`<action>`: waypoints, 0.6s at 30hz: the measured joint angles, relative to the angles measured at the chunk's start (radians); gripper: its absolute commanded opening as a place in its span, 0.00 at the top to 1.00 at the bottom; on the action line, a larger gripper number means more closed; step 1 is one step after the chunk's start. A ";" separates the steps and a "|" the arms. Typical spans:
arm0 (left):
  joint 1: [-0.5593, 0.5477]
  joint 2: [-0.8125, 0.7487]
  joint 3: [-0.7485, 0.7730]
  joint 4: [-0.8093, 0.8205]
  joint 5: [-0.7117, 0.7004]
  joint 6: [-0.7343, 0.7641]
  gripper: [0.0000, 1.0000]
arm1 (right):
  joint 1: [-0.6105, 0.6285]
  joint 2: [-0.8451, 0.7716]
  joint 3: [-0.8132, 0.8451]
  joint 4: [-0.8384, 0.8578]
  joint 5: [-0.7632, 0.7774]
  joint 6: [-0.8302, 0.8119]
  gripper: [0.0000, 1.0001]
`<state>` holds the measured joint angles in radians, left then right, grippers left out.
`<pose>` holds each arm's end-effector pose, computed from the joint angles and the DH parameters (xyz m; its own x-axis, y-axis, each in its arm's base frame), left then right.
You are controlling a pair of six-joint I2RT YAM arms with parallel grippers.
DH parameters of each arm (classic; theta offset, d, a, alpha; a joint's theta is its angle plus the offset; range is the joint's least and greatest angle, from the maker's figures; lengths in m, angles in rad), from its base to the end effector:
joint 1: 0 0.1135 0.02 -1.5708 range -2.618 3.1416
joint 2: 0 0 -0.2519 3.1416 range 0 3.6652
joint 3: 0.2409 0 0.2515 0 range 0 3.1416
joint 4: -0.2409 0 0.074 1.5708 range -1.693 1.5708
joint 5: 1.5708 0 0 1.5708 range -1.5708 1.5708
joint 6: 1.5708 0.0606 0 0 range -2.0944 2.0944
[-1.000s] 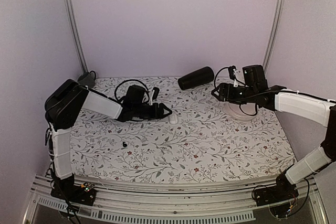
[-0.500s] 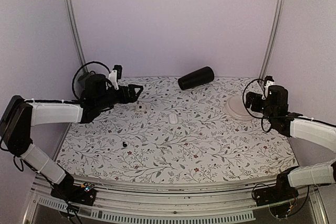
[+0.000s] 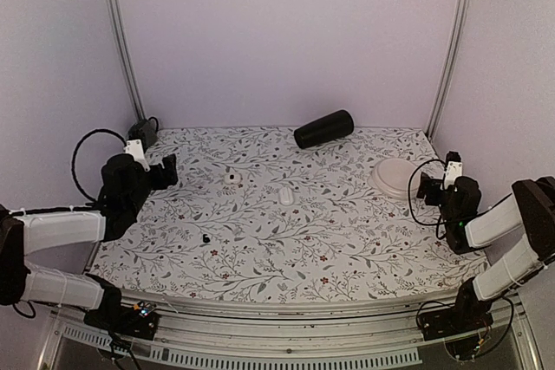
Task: Insert the wireless bluetooth earbuds into the charging case
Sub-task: Reset both arms
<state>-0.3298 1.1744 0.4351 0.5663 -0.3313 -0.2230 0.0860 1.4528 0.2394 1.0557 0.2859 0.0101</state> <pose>0.2647 -0.0698 0.2030 -0.1595 -0.1664 -0.9731 -0.0330 0.9860 -0.1632 0.2630 0.0055 0.1351 -0.1545 -0.0036 -0.9880 0.1967 0.9799 -0.0343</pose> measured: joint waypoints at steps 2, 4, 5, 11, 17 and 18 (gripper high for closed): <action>0.005 -0.030 -0.027 0.010 -0.076 0.042 0.04 | -0.016 0.020 -0.005 0.061 -0.035 -0.016 0.01; 0.013 -0.055 -0.061 0.041 -0.142 0.089 0.04 | -0.031 0.054 -0.013 0.149 -0.040 -0.018 0.01; 0.019 -0.060 -0.081 0.064 -0.174 0.109 0.04 | -0.036 0.062 -0.014 0.165 -0.042 -0.019 0.01; 0.111 0.049 -0.280 0.397 -0.271 0.164 0.04 | -0.042 0.072 -0.023 0.229 -0.058 -0.020 0.01; 0.158 0.302 -0.332 0.772 -0.224 0.249 0.04 | -0.042 0.072 -0.023 0.250 -0.061 -0.023 0.01; 0.164 0.336 -0.328 0.814 -0.191 0.262 0.04 | -0.042 0.072 -0.023 0.252 -0.061 -0.023 0.01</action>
<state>-0.1658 1.5101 0.1074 1.3808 -0.5220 0.0387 0.0444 1.5253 0.2169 1.3079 0.2253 -0.0124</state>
